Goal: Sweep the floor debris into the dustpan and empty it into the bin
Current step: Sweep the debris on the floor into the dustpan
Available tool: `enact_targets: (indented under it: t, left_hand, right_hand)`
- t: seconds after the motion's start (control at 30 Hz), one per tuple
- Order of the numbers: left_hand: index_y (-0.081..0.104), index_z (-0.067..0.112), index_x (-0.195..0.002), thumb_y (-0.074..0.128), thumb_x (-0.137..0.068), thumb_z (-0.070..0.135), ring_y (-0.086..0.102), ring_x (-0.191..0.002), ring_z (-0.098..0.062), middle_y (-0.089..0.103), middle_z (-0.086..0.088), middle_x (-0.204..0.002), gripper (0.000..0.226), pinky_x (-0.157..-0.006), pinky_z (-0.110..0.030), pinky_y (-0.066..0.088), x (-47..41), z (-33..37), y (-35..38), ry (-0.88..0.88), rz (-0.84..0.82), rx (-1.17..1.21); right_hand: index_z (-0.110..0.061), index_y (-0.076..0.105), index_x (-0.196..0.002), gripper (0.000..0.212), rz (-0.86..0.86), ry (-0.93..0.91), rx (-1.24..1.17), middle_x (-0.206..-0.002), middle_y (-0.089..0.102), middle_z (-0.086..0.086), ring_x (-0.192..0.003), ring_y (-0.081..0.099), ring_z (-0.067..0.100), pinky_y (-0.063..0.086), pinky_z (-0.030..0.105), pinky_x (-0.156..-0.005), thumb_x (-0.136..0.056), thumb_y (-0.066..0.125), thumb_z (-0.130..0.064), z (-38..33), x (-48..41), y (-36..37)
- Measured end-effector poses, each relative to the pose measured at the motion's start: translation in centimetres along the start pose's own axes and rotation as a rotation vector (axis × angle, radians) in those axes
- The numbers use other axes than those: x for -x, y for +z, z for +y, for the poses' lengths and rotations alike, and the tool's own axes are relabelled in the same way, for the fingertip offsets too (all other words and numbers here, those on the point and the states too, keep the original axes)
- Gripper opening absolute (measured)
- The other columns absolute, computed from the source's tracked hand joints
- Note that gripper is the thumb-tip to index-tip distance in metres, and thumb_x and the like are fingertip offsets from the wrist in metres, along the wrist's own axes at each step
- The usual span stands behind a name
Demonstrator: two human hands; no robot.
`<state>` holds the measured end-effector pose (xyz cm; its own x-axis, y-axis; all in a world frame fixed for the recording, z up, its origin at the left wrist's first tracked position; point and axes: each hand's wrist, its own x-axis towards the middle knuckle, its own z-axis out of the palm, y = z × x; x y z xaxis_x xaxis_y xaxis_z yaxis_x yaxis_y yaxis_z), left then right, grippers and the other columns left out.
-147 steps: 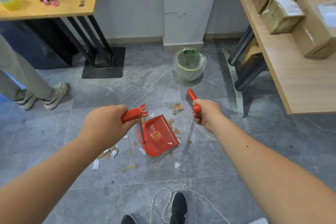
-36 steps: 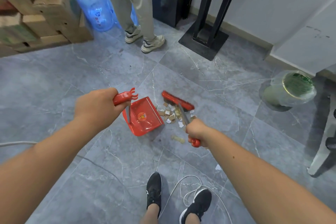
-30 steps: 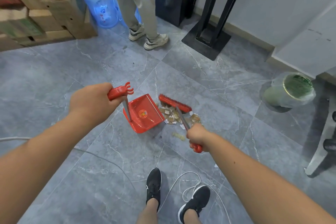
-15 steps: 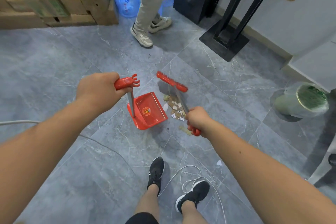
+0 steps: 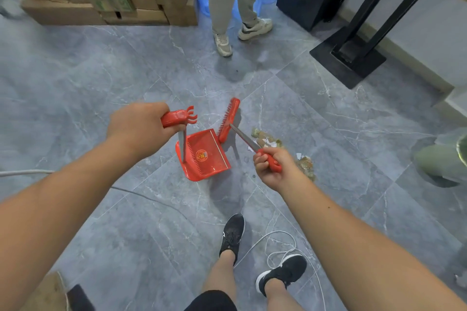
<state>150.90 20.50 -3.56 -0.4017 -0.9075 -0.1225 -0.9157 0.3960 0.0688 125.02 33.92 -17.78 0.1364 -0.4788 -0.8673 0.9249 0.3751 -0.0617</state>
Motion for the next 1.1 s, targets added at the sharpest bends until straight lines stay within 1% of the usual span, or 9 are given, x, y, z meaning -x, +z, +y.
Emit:
enact_targets:
  t: [0.13,0.27,0.37,0.5,0.63,0.73,0.87,1.0,1.1]
  left_hand:
    - [0.054,0.021,-0.07,0.065,-0.085,0.065,0.051,-0.066,-0.028,0.05,0.002,-0.065,0.047,-0.058,-0.032,0.04,0.0,-0.5,0.1,0.002,-0.015,-0.016]
    - [0.049,0.024,-0.067,0.064,-0.086,0.064,0.05,-0.064,-0.028,0.046,0.005,-0.061,0.047,-0.057,-0.032,0.037,-0.7,0.6,0.0,0.026,-0.024,-0.031]
    - [0.052,0.024,-0.069,0.063,-0.086,0.066,0.05,-0.064,-0.027,0.049,0.005,-0.062,0.046,-0.057,-0.032,0.037,-1.4,1.9,0.0,0.023,-0.034,-0.018]
    - [0.05,0.023,-0.067,0.062,-0.086,0.067,0.051,-0.064,-0.028,0.05,0.003,-0.061,0.049,-0.057,-0.031,0.037,-2.3,4.5,0.2,0.096,-0.033,-0.028]
    - [0.046,0.021,-0.064,0.061,-0.086,0.067,0.051,-0.06,-0.029,0.05,0.002,-0.06,0.053,-0.055,-0.03,0.034,-2.9,7.4,0.9,0.171,-0.05,-0.064]
    - [0.049,0.022,-0.066,0.06,-0.085,0.069,0.048,-0.058,-0.027,0.047,0.005,-0.059,0.052,-0.053,-0.028,0.032,-3.2,9.5,1.0,0.22,-0.055,-0.083]
    - [0.05,0.021,-0.067,0.061,-0.085,0.068,0.048,-0.056,-0.026,0.047,0.005,-0.059,0.051,-0.051,-0.028,0.031,-3.6,11.9,1.0,0.283,-0.061,-0.082]
    - [0.048,0.022,-0.065,0.063,-0.085,0.066,0.049,-0.056,-0.026,0.049,0.005,-0.057,0.051,-0.049,-0.028,0.029,-3.7,14.3,1.0,0.336,-0.066,-0.095]
    - [0.049,0.022,-0.065,0.062,-0.086,0.065,0.044,-0.052,-0.022,0.048,0.005,-0.057,0.05,-0.048,-0.027,0.026,-3.7,16.4,0.8,0.372,-0.069,-0.101]
  right_hand:
    - [-0.006,0.046,-0.1,0.008,-0.003,0.019,-0.078,-0.073,0.042,0.003,-0.035,0.047,0.008,0.036,0.016,-0.029,-0.099,0.04,-0.01,-0.4,-1.2,-0.3]
    - [-0.003,0.048,-0.098,0.012,0.056,-0.001,-0.092,-0.072,0.041,0.002,-0.034,0.046,0.008,0.037,0.016,-0.029,-0.1,0.04,-0.012,-1.8,-0.9,-1.1]
    - [-0.002,0.049,-0.094,0.015,0.109,-0.014,-0.08,-0.072,0.041,0.001,-0.032,0.046,0.007,0.036,0.015,-0.028,-0.1,0.04,-0.011,-2.7,-0.3,-2.3]
    - [-0.003,0.047,-0.097,0.012,0.158,-0.032,-0.041,-0.073,0.037,0.0,-0.031,0.045,0.007,0.033,0.014,-0.027,-0.101,0.039,-0.011,-4.1,0.5,-4.1]
    - [-0.005,0.046,-0.098,0.009,0.168,-0.041,-0.082,-0.073,0.041,0.003,-0.031,0.044,0.008,0.033,0.014,-0.027,-0.101,0.039,-0.009,-5.5,1.9,-6.0]
    - [-0.002,0.048,-0.11,0.014,0.186,-0.052,-0.121,-0.073,0.043,0.004,-0.031,0.045,0.009,0.033,0.015,-0.027,-0.101,0.04,-0.01,-6.4,3.0,-7.7]
    - [-0.009,0.049,-0.123,0.024,0.218,-0.079,-0.153,-0.073,0.044,0.007,-0.031,0.046,0.01,0.034,0.015,-0.027,-0.1,0.042,-0.009,-7.1,4.7,-10.2]
    - [-0.008,0.046,-0.114,0.013,0.23,-0.075,-0.19,-0.075,0.044,0.007,-0.03,0.046,0.01,0.034,0.014,-0.028,-0.102,0.043,-0.01,-7.5,6.6,-13.4]
    - [-0.004,0.048,-0.1,0.01,0.228,-0.076,-0.221,-0.074,0.042,0.007,-0.029,0.044,0.01,0.033,0.013,-0.028,-0.102,0.042,-0.012,-7.9,8.2,-15.8]
